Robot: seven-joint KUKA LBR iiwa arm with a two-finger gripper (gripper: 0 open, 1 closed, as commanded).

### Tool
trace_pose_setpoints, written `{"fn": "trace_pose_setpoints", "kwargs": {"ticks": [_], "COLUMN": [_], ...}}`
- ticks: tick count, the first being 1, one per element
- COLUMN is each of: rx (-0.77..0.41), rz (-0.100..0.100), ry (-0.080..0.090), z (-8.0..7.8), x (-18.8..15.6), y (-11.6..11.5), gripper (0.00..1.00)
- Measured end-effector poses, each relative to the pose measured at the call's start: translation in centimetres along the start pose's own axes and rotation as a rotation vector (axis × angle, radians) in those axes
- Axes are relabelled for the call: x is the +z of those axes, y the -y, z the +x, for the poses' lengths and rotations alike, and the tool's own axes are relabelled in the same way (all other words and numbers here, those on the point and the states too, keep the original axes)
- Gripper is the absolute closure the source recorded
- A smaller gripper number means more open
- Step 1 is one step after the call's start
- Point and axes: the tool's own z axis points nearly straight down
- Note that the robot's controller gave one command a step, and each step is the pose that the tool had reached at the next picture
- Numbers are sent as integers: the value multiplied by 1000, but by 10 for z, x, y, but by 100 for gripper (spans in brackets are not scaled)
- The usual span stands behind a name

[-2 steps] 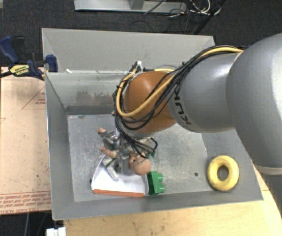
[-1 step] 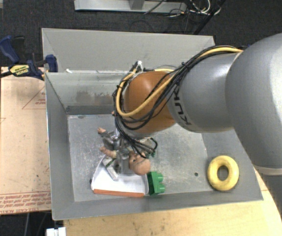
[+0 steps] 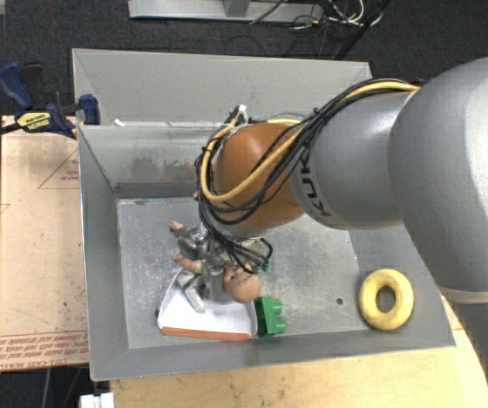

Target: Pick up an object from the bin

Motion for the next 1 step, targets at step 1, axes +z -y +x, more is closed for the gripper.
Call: {"fn": "trace_pose_setpoints", "kwargs": {"ticks": [1], "rx": [0], "rz": [0], "ry": [0], "z": [0], "x": [0], "y": [0], "gripper": [100]}}
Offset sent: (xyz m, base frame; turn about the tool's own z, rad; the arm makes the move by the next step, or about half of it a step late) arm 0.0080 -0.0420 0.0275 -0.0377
